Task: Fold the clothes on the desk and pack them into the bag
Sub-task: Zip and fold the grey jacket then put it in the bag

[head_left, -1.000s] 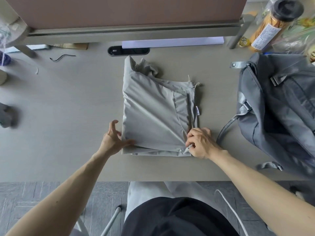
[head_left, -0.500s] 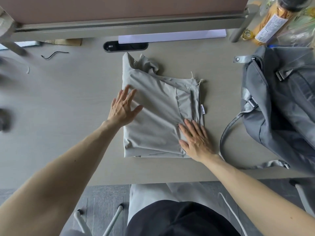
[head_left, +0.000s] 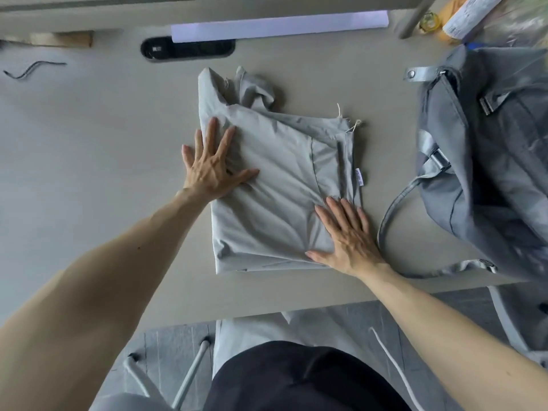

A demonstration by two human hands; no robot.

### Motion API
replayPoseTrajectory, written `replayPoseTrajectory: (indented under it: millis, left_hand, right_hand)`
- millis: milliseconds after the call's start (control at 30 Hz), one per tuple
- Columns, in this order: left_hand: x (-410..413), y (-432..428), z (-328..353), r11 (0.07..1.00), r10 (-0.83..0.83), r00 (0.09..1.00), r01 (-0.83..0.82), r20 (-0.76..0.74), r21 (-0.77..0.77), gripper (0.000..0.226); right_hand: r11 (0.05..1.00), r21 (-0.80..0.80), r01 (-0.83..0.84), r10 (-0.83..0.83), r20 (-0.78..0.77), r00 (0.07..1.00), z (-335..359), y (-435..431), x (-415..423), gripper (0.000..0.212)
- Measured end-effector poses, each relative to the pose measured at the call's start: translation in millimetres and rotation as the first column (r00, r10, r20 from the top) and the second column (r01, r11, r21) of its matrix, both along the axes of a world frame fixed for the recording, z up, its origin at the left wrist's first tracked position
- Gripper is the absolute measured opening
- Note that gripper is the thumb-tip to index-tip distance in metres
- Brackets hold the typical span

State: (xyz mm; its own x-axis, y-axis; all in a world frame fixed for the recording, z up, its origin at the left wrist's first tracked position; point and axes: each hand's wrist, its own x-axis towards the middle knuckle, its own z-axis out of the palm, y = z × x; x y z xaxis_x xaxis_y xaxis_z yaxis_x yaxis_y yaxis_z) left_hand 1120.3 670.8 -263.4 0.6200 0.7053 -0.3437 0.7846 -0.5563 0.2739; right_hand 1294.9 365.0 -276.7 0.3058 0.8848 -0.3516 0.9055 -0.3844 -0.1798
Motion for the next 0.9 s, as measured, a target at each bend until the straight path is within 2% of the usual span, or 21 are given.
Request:
replayPoseTrajectory:
  millis: [200,300,400,533,633,700,767,833,900]
  left_hand:
    - [-72,-81,0,0.977,-0.213,0.977,0.213,0.016,0.015,0.103]
    - [-94,-96,-8,0.976,-0.209,0.978,0.210,-0.012,0.057,0.106]
    - [-96,-92,-4,0.976,-0.219,0.975,0.219,-0.035,-0.009,0.114]
    - [-118,-78,6,0.911,-0.404,0.915,0.401,-0.006,-0.099,0.113]
    - [-139,-69,11,0.849,-0.523,0.852,0.519,-0.012,-0.101,0.110]
    - [-145,-66,12,0.839,-0.541,0.840,0.537,-0.032,-0.087,0.105]
    - [-144,-67,13,0.850,-0.527,0.849,0.527,-0.028,-0.014,0.105]
    - [-138,-71,10,0.848,-0.527,0.849,0.528,-0.042,0.040,0.098]
    - [-128,-74,6,0.848,-0.527,0.847,0.530,-0.075,0.030,0.094]
  right_hand:
    - [1.000,0.000,-0.007,0.007,0.004,1.000,-1,0,1,0.109]
    - [1.000,0.003,-0.005,0.005,-0.007,1.000,0,1,1,0.108]
    - [0.999,-0.033,-0.022,0.021,-0.025,0.999,2,2,3,0.111]
    - [0.982,-0.122,-0.145,0.128,-0.135,0.983,14,4,21,0.108]
    - [0.966,0.013,-0.257,0.253,-0.220,0.942,30,-6,50,0.098]
    - [0.955,0.049,-0.291,0.295,-0.201,0.934,35,-18,72,0.108]
    - [0.947,0.012,-0.322,0.320,-0.151,0.935,36,-27,87,0.123]
    - [0.930,-0.007,-0.368,0.366,-0.080,0.927,34,-31,91,0.127]
    - [0.912,0.037,-0.408,0.409,-0.039,0.912,29,-28,87,0.124]
